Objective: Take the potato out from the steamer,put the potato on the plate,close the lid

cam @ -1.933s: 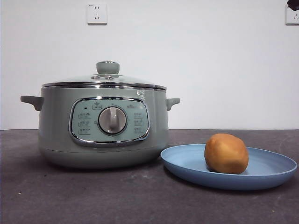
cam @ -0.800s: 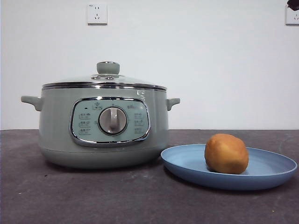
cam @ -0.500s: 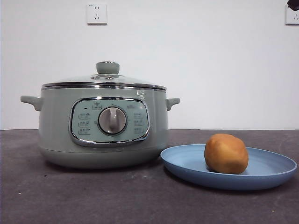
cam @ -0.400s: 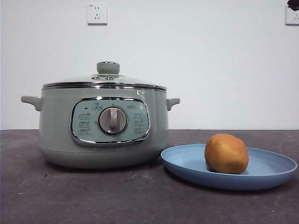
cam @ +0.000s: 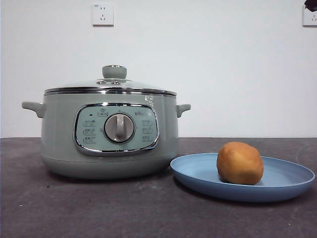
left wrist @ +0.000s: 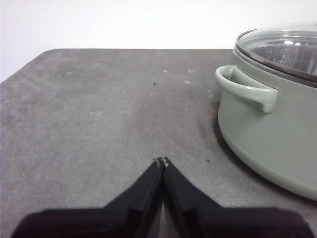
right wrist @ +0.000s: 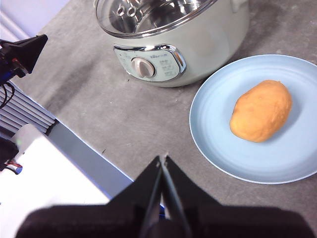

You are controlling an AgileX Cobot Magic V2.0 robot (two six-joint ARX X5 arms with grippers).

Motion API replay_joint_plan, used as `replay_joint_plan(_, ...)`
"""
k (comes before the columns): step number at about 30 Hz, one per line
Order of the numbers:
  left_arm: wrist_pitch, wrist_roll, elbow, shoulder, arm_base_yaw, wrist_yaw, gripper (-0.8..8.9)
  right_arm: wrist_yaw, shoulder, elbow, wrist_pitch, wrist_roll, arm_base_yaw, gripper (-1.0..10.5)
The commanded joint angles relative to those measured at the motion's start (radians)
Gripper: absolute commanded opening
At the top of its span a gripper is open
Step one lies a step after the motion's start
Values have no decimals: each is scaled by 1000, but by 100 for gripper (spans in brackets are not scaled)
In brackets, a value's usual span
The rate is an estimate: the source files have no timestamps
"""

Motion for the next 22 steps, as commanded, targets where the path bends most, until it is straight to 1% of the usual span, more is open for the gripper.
replay_joint_plan(1,-1,-6,-15,-2,3,-3,-4,2,-2,5,5,3,0,-1)
replay_joint_plan(18,-1,-6,-15,-2,3,-3,-4,6,-16,5,3,2,-6,-1)
replay_joint_plan(20,-1,-6,-15,-2,3,-3,-4,26,-46,5,5,-63,-33,0)
replay_joint_plan(22,-1,-6,-15,-2,3,-3,-4,49,-77,4,19,-103,-80,0)
